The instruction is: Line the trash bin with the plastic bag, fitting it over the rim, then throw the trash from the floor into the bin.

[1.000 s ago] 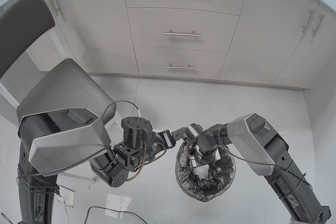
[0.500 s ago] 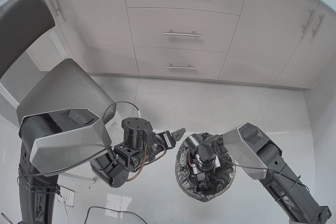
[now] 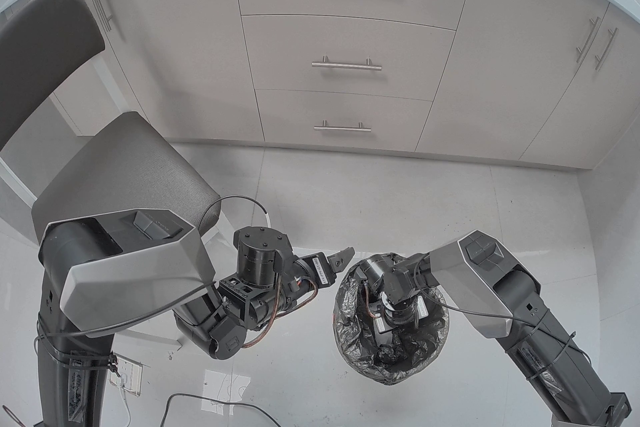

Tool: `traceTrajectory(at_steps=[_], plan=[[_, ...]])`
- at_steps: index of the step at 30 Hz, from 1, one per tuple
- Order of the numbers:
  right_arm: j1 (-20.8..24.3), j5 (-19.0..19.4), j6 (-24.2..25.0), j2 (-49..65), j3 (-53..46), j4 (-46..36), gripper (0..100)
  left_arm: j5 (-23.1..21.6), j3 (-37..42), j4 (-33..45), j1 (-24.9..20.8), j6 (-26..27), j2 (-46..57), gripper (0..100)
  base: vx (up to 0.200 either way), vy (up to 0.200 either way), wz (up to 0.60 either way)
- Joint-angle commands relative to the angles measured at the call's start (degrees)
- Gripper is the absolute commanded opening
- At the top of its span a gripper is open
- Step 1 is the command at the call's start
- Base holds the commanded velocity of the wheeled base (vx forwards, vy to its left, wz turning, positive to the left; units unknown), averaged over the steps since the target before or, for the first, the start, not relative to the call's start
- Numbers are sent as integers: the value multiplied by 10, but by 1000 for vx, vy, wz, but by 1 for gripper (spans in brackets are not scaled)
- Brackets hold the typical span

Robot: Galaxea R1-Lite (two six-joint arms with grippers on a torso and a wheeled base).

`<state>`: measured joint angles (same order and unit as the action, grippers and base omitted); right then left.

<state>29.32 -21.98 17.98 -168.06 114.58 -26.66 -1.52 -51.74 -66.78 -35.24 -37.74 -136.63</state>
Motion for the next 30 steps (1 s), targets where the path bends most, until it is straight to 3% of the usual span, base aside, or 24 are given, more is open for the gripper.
traceTrajectory(at_steps=[1, 5, 6, 12, 16, 22, 25, 29, 30], plan=[[5, -5, 1, 54, 0, -39, 0, 0, 1, 0, 0, -1, 0, 100, 0, 0, 0], [12, -8, 5, 99, 0, -89, 0, 0, 5, 1, -4, 3, 1, 100, 0, 0, 0], [18, -12, 10, 128, 0, -136, 0, 1, 7, 1, -9, 6, 2, 100, 0, 0, 0], [36, -55, 21, 201, 0, -193, 0, 1, 21, 0, -17, 6, 22, 100, 0, 0, 0], [33, -105, 17, 265, 0, -247, 0, 6, 46, -1, -17, 14, 67, 100, 0, 0, 0], [7, -120, 8, 364, 0, -331, 0, 29, 84, -5, 2, 64, 182, 100, 0, 0, 0], [-10, -121, -15, 426, 0, -372, 0, 38, 106, -1, 22, 115, 265, 100, 0, 0, 0], [-30, -121, -21, 520, 0, -441, 0, 41, 132, 34, 66, 259, 399, 100, 0, 0, 0], [-30, -122, -21, 522, 0, -443, 0, 42, 132, 37, 68, 262, 404, 100, 0, 0, 0]])
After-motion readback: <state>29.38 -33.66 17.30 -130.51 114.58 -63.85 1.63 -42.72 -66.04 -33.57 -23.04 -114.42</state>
